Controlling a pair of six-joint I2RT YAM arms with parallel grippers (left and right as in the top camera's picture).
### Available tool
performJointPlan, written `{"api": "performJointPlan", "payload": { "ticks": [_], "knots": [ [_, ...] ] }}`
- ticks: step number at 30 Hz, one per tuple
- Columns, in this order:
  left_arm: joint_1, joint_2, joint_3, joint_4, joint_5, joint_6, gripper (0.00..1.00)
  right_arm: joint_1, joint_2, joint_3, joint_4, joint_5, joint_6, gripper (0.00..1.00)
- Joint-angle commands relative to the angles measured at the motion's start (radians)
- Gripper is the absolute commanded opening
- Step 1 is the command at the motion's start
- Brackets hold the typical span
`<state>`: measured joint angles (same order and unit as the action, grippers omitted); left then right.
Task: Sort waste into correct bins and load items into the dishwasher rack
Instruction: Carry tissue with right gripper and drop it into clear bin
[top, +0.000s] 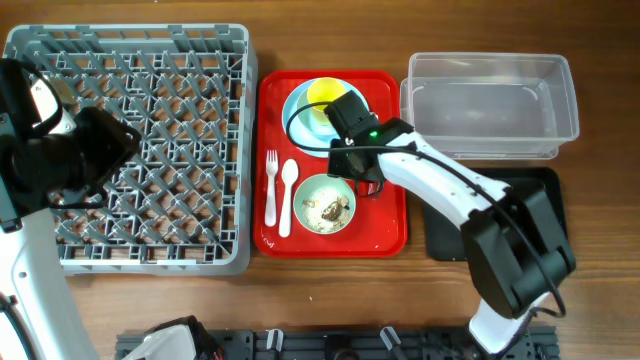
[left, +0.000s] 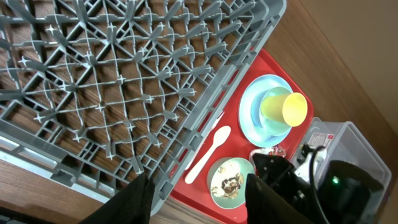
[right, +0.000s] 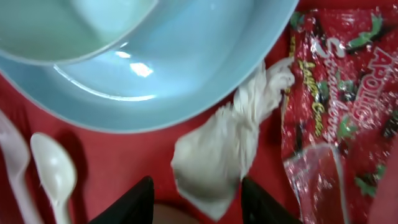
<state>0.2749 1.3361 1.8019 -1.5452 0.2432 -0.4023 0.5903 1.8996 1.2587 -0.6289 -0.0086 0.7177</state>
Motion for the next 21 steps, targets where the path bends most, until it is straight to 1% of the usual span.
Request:
{"api": "performJointPlan", "payload": {
  "ticks": [1, 4, 5, 6, 7, 8, 9, 11, 13, 14, 15, 17, 19, 21],
  "knots": [
    [-0.005, 0.008, 0.003, 0.0, -0.01, 0.005, 0.46, 0.004, 0.029, -0.004, 0.017, 0.035, 0.042, 0.39],
    [-0.005, 0.033, 0.003, 0.0, -0.01, 0.005, 0.38, 0.004, 0.024, 0.001, 0.016, 0.039, 0.024, 0.28],
    [-0.005, 0.035, 0.003, 0.006, -0.01, 0.005, 0.36, 0.0, 0.004, 0.03, 0.002, 0.038, -0.026, 0.17],
    [-0.005, 0.034, 0.003, 0.012, -0.01, 0.005, 0.28, -0.011, -0.035, 0.086, -0.045, 0.038, -0.063, 0.07],
    [-0.005, 0.034, 0.003, 0.013, -0.01, 0.005, 0.1, -0.024, -0.082, 0.139, -0.088, 0.038, -0.082, 0.04],
    [-0.005, 0.034, 0.003, 0.011, -0.009, 0.005, 0.04, -0.035, -0.148, 0.193, -0.128, 0.039, -0.107, 0.04],
    [-0.005, 0.034, 0.003, 0.006, -0.008, 0.005, 0.04, -0.05, -0.227, 0.243, -0.163, 0.043, -0.134, 0.04],
    [-0.005, 0.034, 0.003, -0.009, -0.008, 0.005, 0.04, -0.082, -0.366, 0.262, -0.197, 0.091, -0.169, 0.04],
    [-0.005, 0.034, 0.003, -0.021, -0.009, 0.005, 0.04, -0.144, -0.477, 0.26, -0.309, 0.253, -0.168, 0.04],
    [-0.005, 0.034, 0.003, -0.021, -0.008, 0.005, 0.04, -0.192, -0.498, 0.259, -0.359, 0.298, -0.172, 0.04],
    [-0.005, 0.034, 0.003, -0.02, -0.008, 0.005, 0.04, -0.246, -0.499, 0.259, -0.385, 0.289, -0.198, 0.04],
    [-0.005, 0.034, 0.003, -0.02, -0.005, 0.005, 0.04, -0.369, -0.483, 0.237, -0.406, 0.211, -0.222, 0.04],
    [-0.005, 0.034, 0.003, -0.021, -0.005, 0.005, 0.05, -0.464, -0.467, 0.212, -0.38, 0.198, -0.235, 0.04],
    [-0.005, 0.034, 0.003, -0.024, -0.005, 0.005, 0.06, -0.528, -0.425, 0.209, -0.341, 0.151, -0.274, 0.04]
  ]
}}
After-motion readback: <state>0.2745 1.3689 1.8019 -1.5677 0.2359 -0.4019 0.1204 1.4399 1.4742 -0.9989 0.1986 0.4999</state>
